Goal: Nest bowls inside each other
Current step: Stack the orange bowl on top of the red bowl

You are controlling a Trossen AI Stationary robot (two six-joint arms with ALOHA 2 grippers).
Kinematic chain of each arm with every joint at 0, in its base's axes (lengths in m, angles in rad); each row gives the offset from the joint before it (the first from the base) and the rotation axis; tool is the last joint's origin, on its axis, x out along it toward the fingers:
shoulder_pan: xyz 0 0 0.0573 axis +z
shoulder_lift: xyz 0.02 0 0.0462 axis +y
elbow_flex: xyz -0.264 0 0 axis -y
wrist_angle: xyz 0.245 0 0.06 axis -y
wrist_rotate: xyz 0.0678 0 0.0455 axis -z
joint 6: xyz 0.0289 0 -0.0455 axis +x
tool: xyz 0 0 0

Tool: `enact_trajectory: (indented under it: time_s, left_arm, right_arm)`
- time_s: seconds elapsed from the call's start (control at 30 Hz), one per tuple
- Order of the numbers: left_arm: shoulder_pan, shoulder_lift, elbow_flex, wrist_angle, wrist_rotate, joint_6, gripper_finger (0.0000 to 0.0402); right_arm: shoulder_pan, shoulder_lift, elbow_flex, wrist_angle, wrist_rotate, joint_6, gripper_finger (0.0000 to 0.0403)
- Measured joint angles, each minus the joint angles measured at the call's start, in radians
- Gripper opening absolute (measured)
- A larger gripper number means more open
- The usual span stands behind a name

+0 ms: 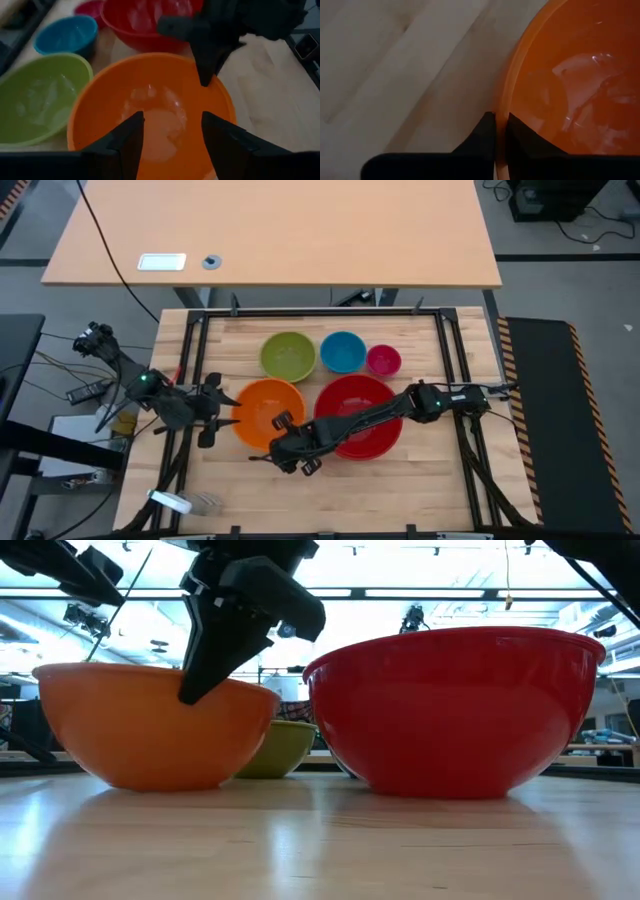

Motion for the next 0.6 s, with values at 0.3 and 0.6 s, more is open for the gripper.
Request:
enact_trajectory:
  time_s: [0.3,0.6]
  left_arm:
    - [-0.001,-0.097,0.0,0.135,-0.205,0.208,0.0201]
    - [-0.001,-0.219,0.0,0.163,-0.243,0.266,0.0201]
  right_arm:
    - [0.016,-0.004,0.084,-0.032,0.194,-0.057,0.0029]
    - [0.029,-0.127,0.073,-0.211,0.383,0.167,0.0036]
